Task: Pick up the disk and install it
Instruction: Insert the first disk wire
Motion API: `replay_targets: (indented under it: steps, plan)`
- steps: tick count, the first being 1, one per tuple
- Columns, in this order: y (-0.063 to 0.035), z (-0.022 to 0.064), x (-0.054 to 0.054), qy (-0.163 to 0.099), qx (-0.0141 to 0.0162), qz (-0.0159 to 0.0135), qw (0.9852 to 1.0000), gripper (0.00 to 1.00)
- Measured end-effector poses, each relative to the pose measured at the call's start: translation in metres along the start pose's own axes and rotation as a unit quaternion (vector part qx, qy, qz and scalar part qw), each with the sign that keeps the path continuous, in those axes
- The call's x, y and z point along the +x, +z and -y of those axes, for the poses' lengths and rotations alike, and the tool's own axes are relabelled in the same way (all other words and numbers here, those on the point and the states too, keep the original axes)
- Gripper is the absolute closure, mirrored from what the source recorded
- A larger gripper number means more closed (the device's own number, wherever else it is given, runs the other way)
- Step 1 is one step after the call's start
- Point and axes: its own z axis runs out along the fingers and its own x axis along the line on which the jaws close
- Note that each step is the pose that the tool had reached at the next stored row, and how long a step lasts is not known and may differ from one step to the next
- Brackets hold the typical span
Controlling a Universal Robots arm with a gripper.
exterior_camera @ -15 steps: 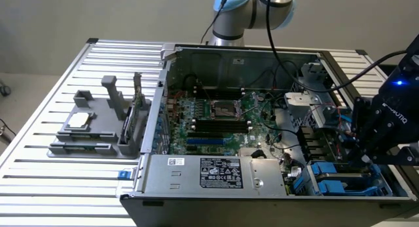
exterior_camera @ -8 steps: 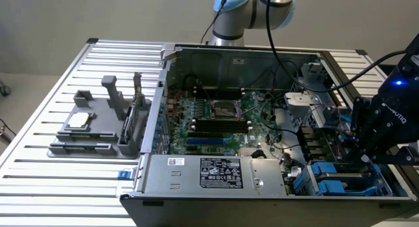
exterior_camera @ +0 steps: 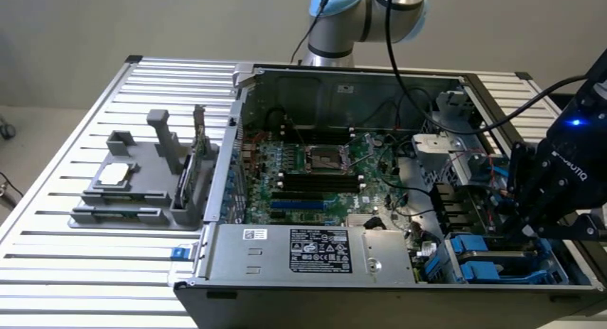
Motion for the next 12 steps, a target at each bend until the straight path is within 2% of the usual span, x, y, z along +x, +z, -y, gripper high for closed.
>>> replay_targets:
  steps: [12]
  plan:
    - [0.0012,-0.0002,0.0002,0.007,0.0008,-0.0005,1.0000,0.84]
